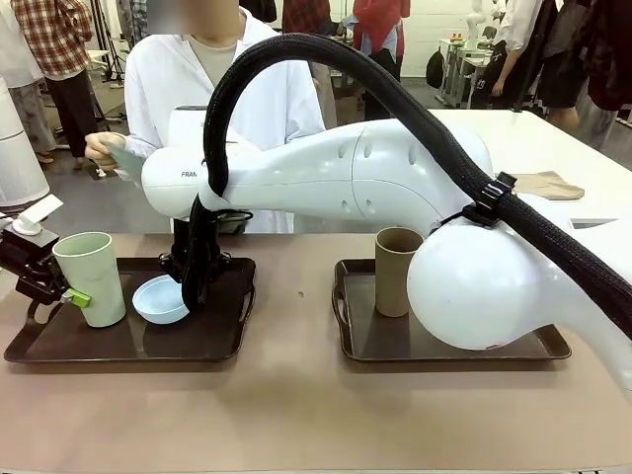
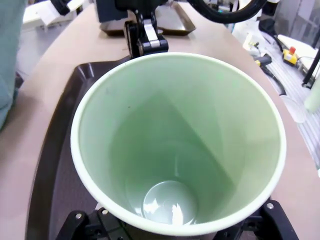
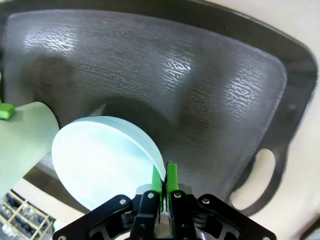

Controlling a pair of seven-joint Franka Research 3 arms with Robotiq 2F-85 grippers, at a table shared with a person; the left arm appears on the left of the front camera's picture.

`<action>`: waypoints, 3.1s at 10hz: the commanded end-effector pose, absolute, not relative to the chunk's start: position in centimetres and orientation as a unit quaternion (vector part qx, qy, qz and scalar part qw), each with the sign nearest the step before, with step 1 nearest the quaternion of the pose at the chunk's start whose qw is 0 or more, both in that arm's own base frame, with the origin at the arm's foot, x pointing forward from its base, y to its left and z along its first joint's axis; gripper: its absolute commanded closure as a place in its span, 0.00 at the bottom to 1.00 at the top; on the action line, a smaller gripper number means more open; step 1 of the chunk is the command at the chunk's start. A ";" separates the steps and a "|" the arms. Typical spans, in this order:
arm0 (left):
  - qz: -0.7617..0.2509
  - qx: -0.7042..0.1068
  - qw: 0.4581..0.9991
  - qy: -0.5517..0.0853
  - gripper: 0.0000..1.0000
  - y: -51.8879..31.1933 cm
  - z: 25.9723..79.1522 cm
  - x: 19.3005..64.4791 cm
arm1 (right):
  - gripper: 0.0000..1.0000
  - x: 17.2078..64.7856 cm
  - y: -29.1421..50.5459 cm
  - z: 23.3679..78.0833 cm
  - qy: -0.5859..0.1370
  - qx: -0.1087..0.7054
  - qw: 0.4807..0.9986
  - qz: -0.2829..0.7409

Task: Set up a tray with a mat and arrange the tableware.
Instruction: Pick up the Picnic Bowl and Reusable plastic cup from the Handle tray in front of the human's position and hold them in the air, then place the Picnic Bowl and Reusable plastic cup back onto the Handle tray in front of the human's position.

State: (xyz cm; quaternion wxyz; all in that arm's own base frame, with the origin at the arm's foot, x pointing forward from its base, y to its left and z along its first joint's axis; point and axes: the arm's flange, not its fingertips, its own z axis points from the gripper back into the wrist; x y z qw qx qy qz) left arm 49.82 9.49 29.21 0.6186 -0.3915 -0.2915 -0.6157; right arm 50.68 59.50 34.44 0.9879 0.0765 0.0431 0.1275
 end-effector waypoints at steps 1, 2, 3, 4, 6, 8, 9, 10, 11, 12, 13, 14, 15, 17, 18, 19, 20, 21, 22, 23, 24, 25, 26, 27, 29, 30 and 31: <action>-0.600 -0.395 0.636 -0.282 0.69 9.5 32.1 48.6 | 1.00 49.2 58.4 37.5 0.049 0.052 0.990 0.122; -0.601 -0.389 0.634 -0.292 0.69 9.6 34.6 47.6 | 1.00 47.2 57.3 39.8 0.046 0.047 0.990 0.122; -0.606 -0.370 0.633 -0.308 0.69 9.8 37.5 46.3 | 1.00 44.8 55.7 42.5 0.031 0.040 0.992 0.115; -0.607 -0.365 0.631 -0.318 0.69 10.0 39.9 45.4 | 1.00 42.9 54.4 44.6 0.018 0.036 0.994 0.103; -0.617 -0.347 0.614 -0.350 0.69 10.2 45.3 43.4 | 1.00 39.3 52.7 48.9 -0.010 0.027 0.997 0.074; -0.614 -0.329 0.617 -0.366 0.69 10.0 49.3 40.8 | 1.00 36.2 52.1 53.1 -0.035 0.021 0.998 0.057; -0.613 -0.316 0.621 -0.373 0.69 10.0 50.8 39.9 | 1.00 35.0 52.4 54.6 -0.049 0.024 0.997 0.058; -0.616 -0.308 0.621 -0.374 0.69 10.0 51.6 39.5 | 1.00 34.1 52.7 55.8 -0.066 0.026 0.996 0.059; -0.615 -0.303 0.627 -0.370 0.69 10.1 52.4 38.7 | 1.00 33.3 53.2 56.8 -0.077 0.033 0.994 0.065; -0.617 -0.302 0.629 -0.364 0.69 10.1 52.4 38.5 | 1.00 33.4 53.3 57.1 -0.084 0.044 0.993 0.069; -0.622 -0.308 0.612 -0.380 0.69 10.4 52.7 39.6 | 1.00 34.3 53.1 56.7 -0.077 0.059 0.993 0.073; -0.622 -0.308 0.612 -0.380 0.69 10.4 52.7 39.6 | 1.00 32.9 53.5 58.2 -0.064 0.038 0.994 0.078; -0.622 -0.308 0.612 -0.380 0.69 10.4 52.7 39.6 | 1.00 32.9 53.5 58.2 -0.064 0.038 0.994 0.078; -0.622 -0.308 0.612 -0.380 0.69 10.4 52.7 39.6 | 1.00 32.9 53.5 58.2 -0.064 0.038 0.994 0.078; -0.622 -0.308 0.612 -0.380 0.69 10.4 52.7 39.6 | 1.00 32.9 53.5 58.2 -0.064 0.038 0.994 0.078; -0.622 -0.308 0.612 -0.380 0.69 10.4 52.7 39.6 | 1.00 32.9 53.5 58.2 -0.064 0.038 0.994 0.078; -0.622 -0.308 0.612 -0.380 0.69 10.4 52.7 39.6 | 1.00 32.9 53.5 58.2 -0.064 0.038 0.994 0.078; -0.622 -0.308 0.612 -0.380 0.69 10.4 52.7 39.6 | 1.00 32.9 53.5 58.2 -0.064 0.038 0.994 0.078; -0.622 -0.308 0.612 -0.380 0.69 10.4 52.7 39.6 | 1.00 32.9 53.5 58.2 -0.064 0.038 0.994 0.078; -0.622 -0.308 0.612 -0.380 0.69 10.4 52.7 39.6 | 1.00 32.9 53.5 58.2 -0.064 0.038 0.994 0.078; -0.622 -0.308 0.612 -0.380 0.69 10.4 52.7 39.6 | 1.00 32.9 53.5 58.2 -0.064 0.038 0.994 0.078; -0.622 -0.308 0.612 -0.380 0.69 10.4 52.7 39.6 | 1.00 32.9 53.5 58.2 -0.064 0.038 0.994 0.078; -0.622 -0.308 0.612 -0.380 0.69 10.4 52.7 39.6 | 1.00 32.9 53.5 58.2 -0.064 0.038 0.994 0.078; -0.622 -0.308 0.612 -0.380 0.69 10.4 52.7 39.6 | 1.00 32.9 53.5 58.2 -0.064 0.038 0.994 0.078; -0.622 -0.308 0.612 -0.380 0.69 10.4 52.7 39.6 | 1.00 32.9 53.5 58.2 -0.064 0.038 0.994 0.078; -0.622 -0.308 0.612 -0.380 0.69 10.4 52.7 39.6 | 1.00 32.9 53.5 58.2 -0.064 0.038 0.994 0.078; -0.622 -0.308 0.612 -0.380 0.69 10.4 52.7 39.6 | 1.00 32.9 53.5 58.2 -0.064 0.038 0.994 0.078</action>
